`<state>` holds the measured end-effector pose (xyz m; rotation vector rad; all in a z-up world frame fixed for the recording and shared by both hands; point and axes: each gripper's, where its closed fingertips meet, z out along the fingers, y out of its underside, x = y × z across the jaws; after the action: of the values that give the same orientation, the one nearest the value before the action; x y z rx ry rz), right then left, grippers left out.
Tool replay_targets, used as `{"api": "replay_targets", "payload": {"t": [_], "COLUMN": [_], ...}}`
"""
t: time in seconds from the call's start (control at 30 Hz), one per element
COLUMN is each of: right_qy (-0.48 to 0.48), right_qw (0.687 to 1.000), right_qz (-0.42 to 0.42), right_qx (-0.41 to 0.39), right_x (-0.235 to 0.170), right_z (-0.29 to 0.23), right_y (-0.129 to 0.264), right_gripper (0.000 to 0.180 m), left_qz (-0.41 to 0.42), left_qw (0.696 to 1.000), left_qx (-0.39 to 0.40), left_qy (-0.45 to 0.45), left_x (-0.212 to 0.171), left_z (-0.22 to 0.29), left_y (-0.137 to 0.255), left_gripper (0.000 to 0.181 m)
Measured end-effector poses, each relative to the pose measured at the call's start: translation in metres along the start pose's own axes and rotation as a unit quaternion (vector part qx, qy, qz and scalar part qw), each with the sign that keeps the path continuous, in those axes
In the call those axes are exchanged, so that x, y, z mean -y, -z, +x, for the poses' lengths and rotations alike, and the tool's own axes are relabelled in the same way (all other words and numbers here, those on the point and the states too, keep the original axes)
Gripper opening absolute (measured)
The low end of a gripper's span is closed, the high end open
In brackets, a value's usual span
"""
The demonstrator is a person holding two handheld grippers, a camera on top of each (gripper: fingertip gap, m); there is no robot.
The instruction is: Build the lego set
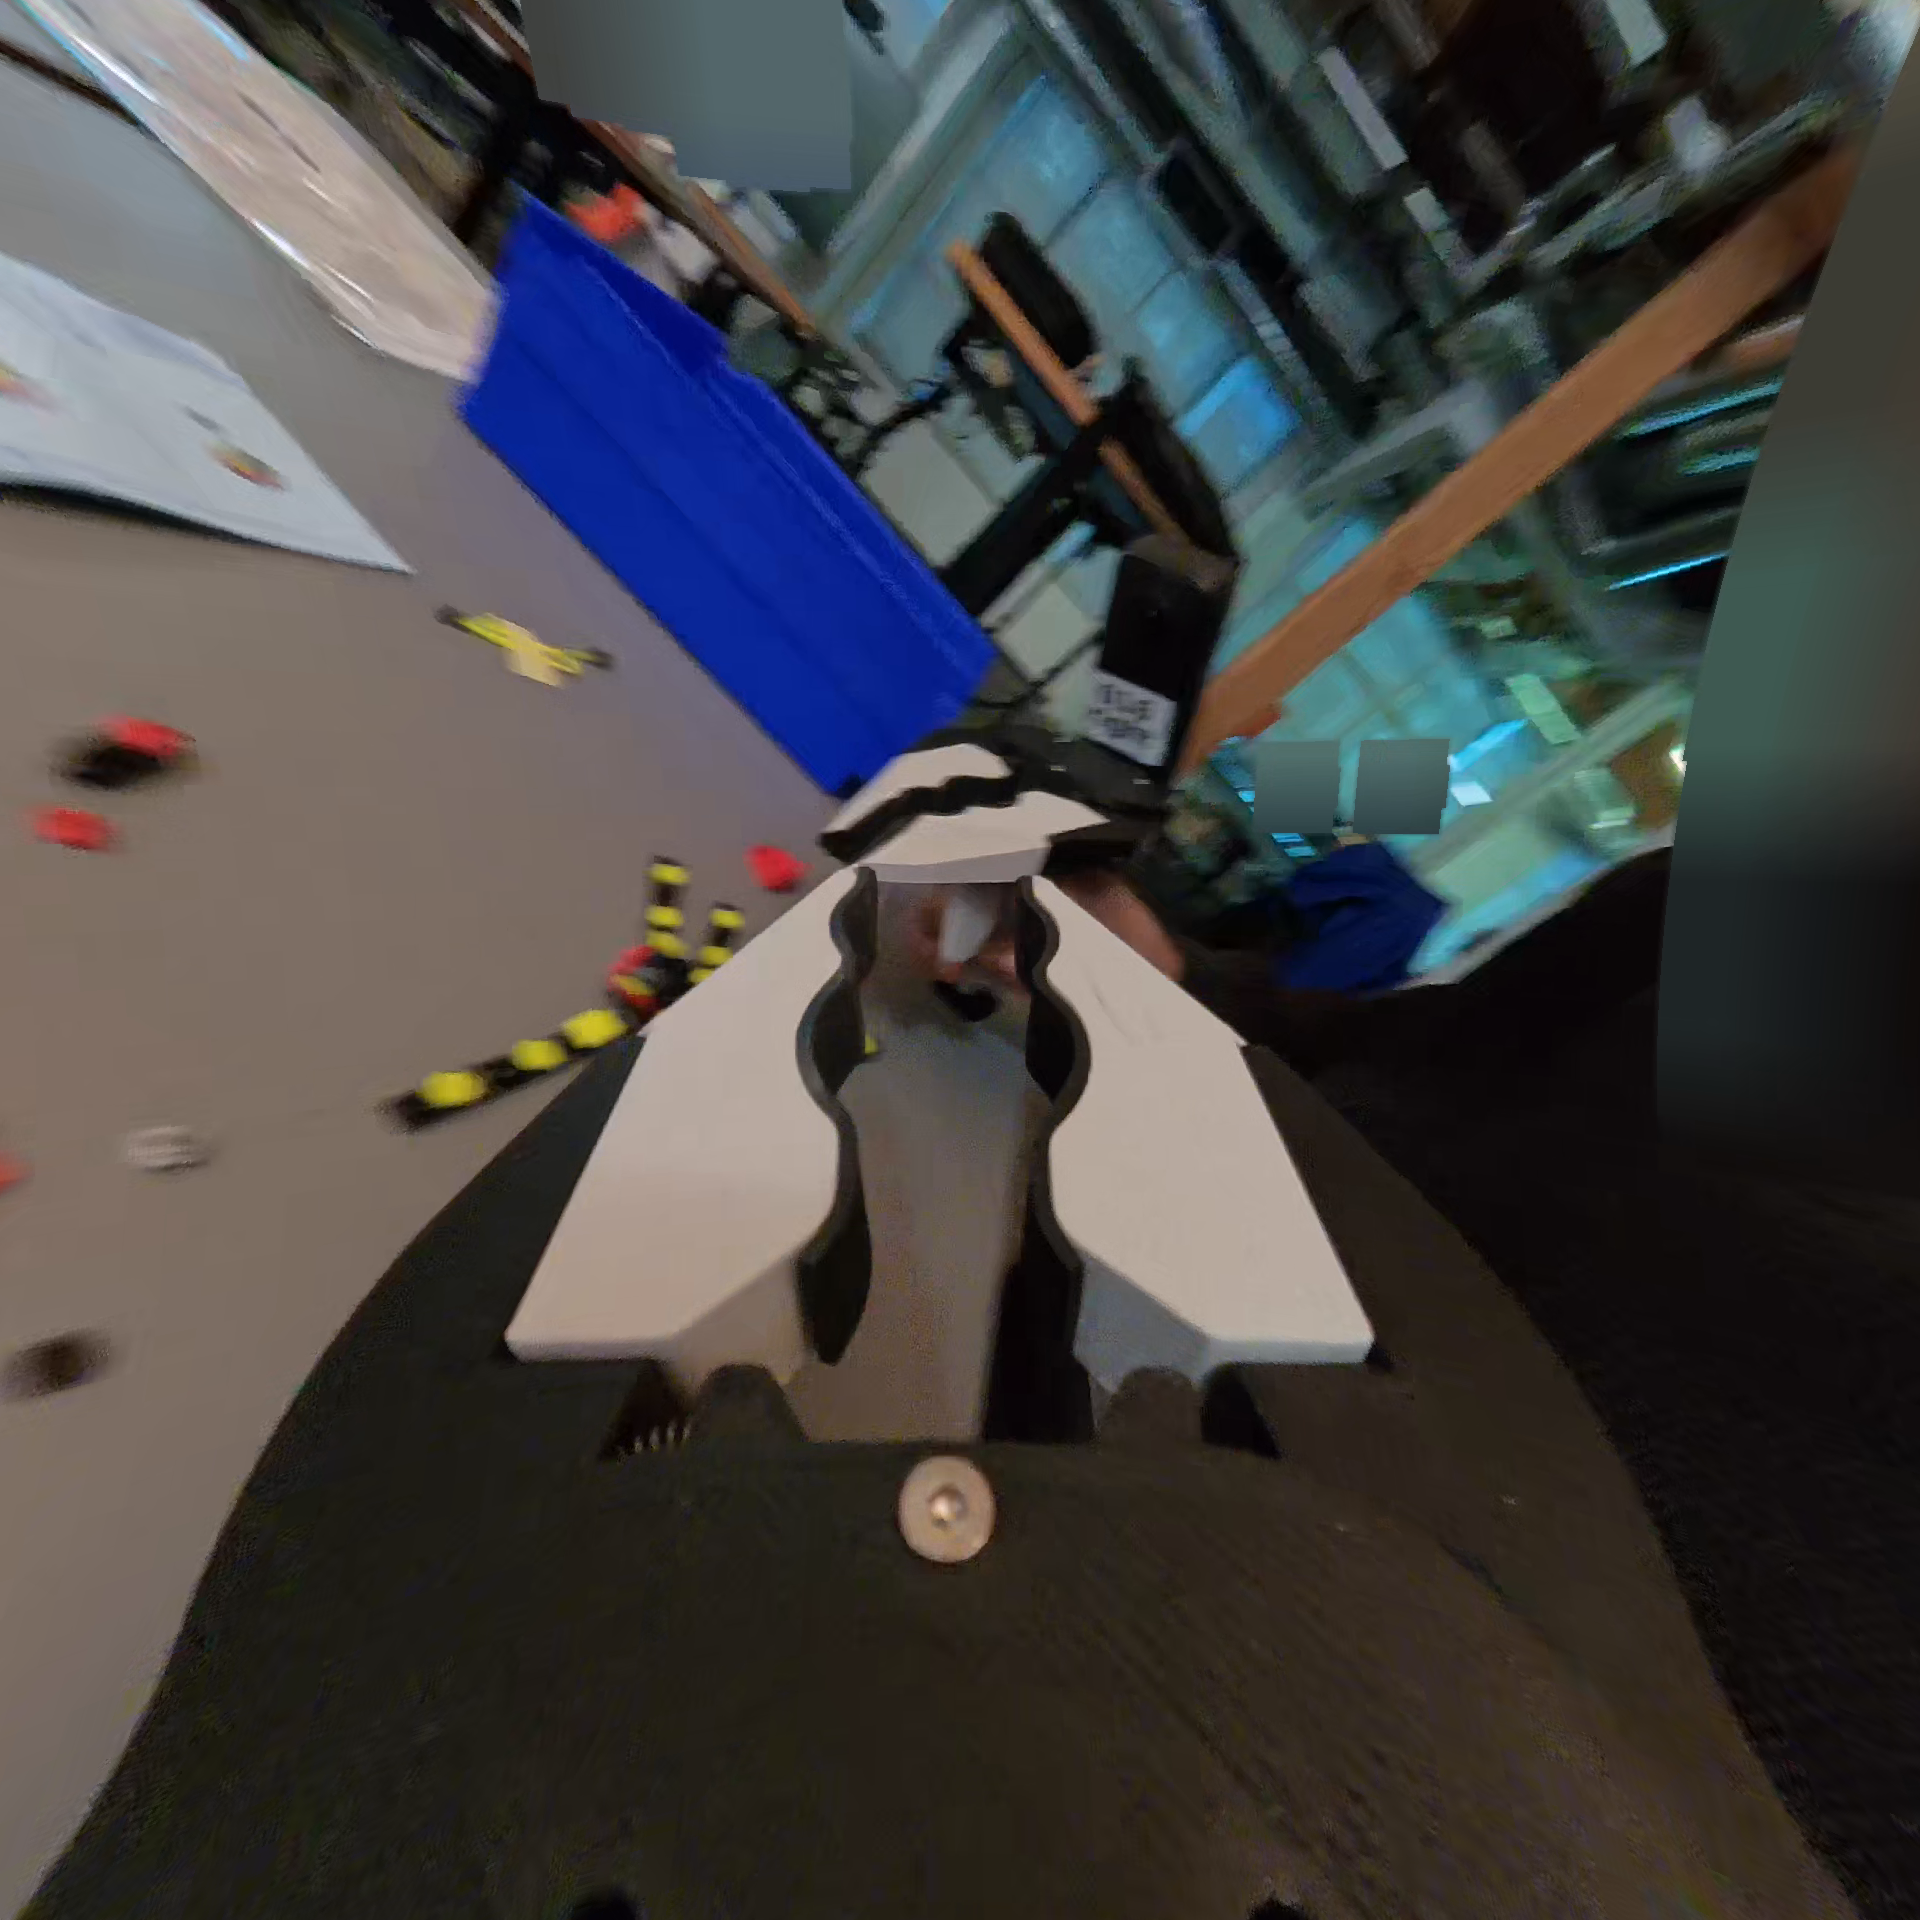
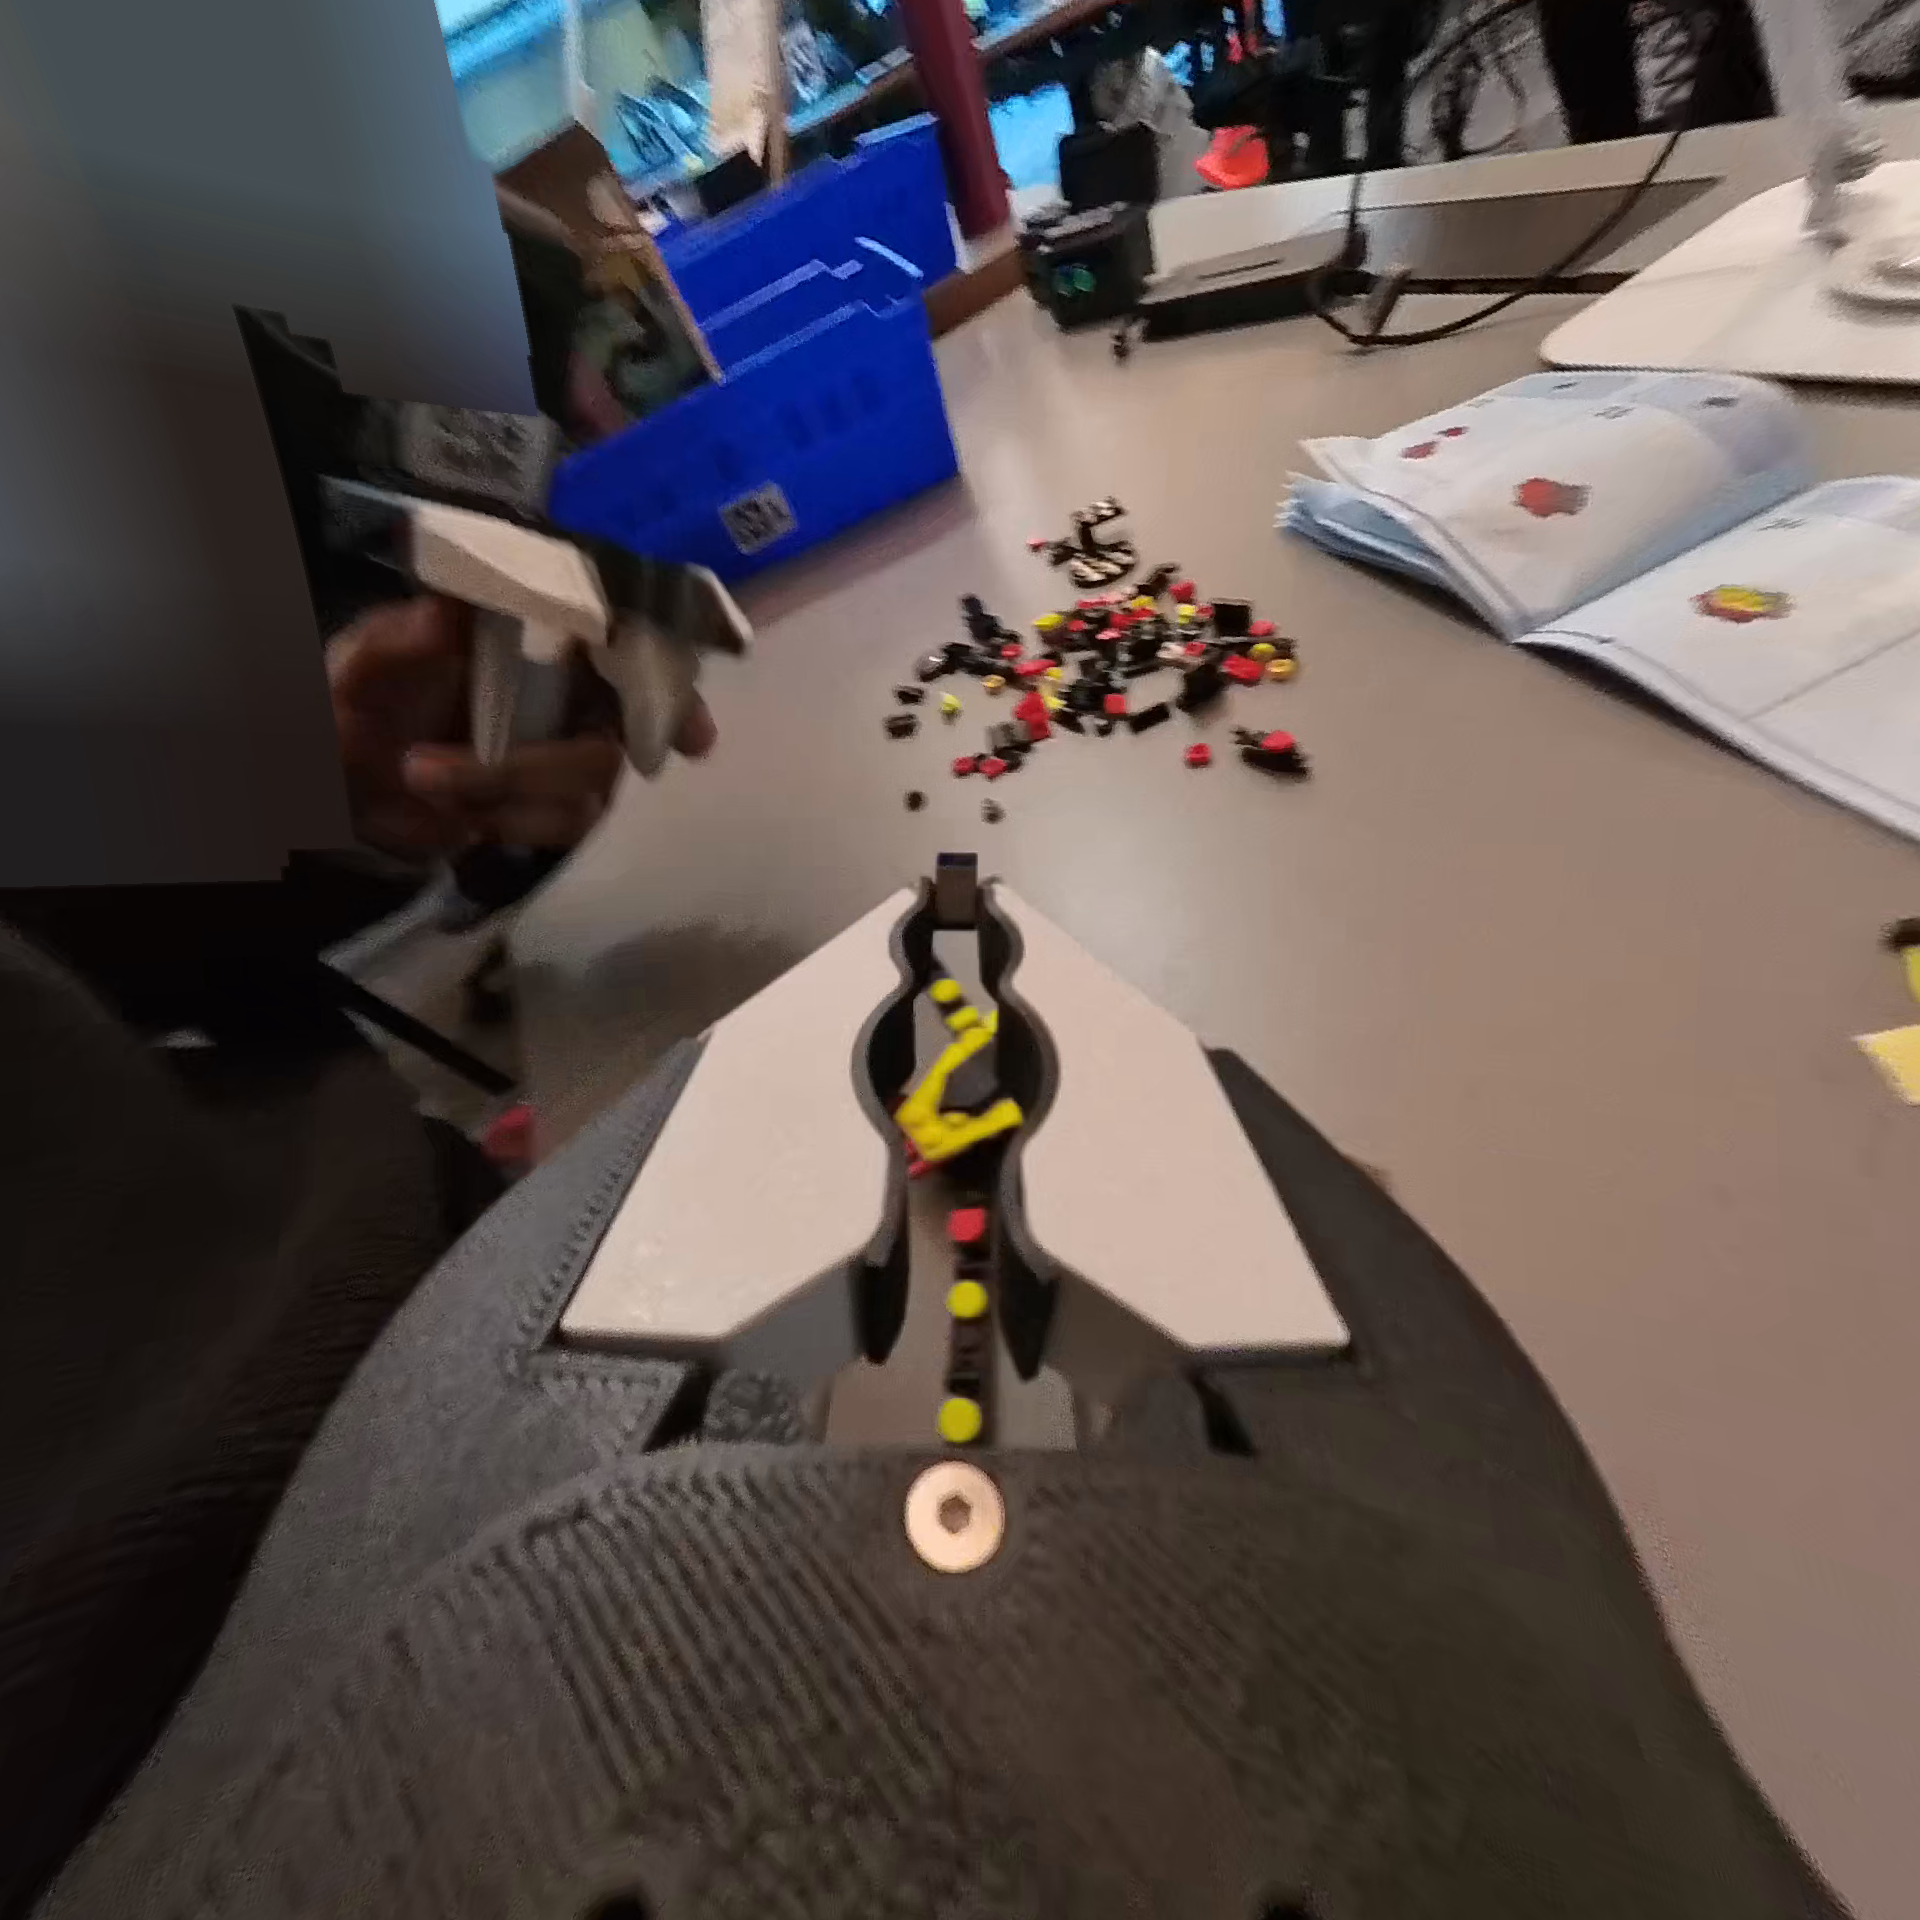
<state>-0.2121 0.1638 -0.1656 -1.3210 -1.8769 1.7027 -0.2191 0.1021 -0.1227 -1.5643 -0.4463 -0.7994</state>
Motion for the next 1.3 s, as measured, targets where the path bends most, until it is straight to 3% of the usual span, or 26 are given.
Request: {"api": "replay_targets", "payload": {"t": [0.17,0.37,0.47,0.67,0.9,1.1,1.3], "right_qy": [0.105,0.175,0.202,0.176,0.148,0.183,0.192], "right_qw": [0.991,0.967,0.953,0.959,0.969,0.960,0.961], "right_qz": [-0.051,-0.175,-0.222,-0.220,-0.197,-0.209,-0.189], "right_qx": [-0.072,-0.054,-0.046,-0.014,-0.016,-0.038,-0.061], "right_x": [0.007,-0.007,-0.014,-0.015,-0.015,-0.018,0.000], "right_z": [0.029,0.041,0.045,0.051,0.064,0.066,0.063], "right_y": [-0.022,-0.077,-0.101,-0.124,-0.120,-0.119,-0.093], "right_gripper": [0.006,0.006,0.006,0.006,0.006,0.014,0.018], "left_qz": [0.044,0.034,0.010,-0.014,-0.053,-0.078,-0.079], "left_qw": [0.970,0.936,0.941,0.937,0.926,0.917,0.912], "left_qx": [0.214,0.331,0.329,0.345,0.372,0.385,0.395], "left_qy": [-0.104,-0.110,-0.075,-0.050,-0.047,-0.066,-0.077], "left_x": [0.046,0.052,0.040,0.030,0.018,0.013,0.013], "left_z": [-0.061,-0.112,-0.122,-0.135,-0.150,-0.153,-0.152], "left_y": [0.068,0.118,0.119,0.125,0.126,0.124,0.126], "left_gripper": [0.022,0.018,0.018,0.019,0.020,0.020,0.019]}}
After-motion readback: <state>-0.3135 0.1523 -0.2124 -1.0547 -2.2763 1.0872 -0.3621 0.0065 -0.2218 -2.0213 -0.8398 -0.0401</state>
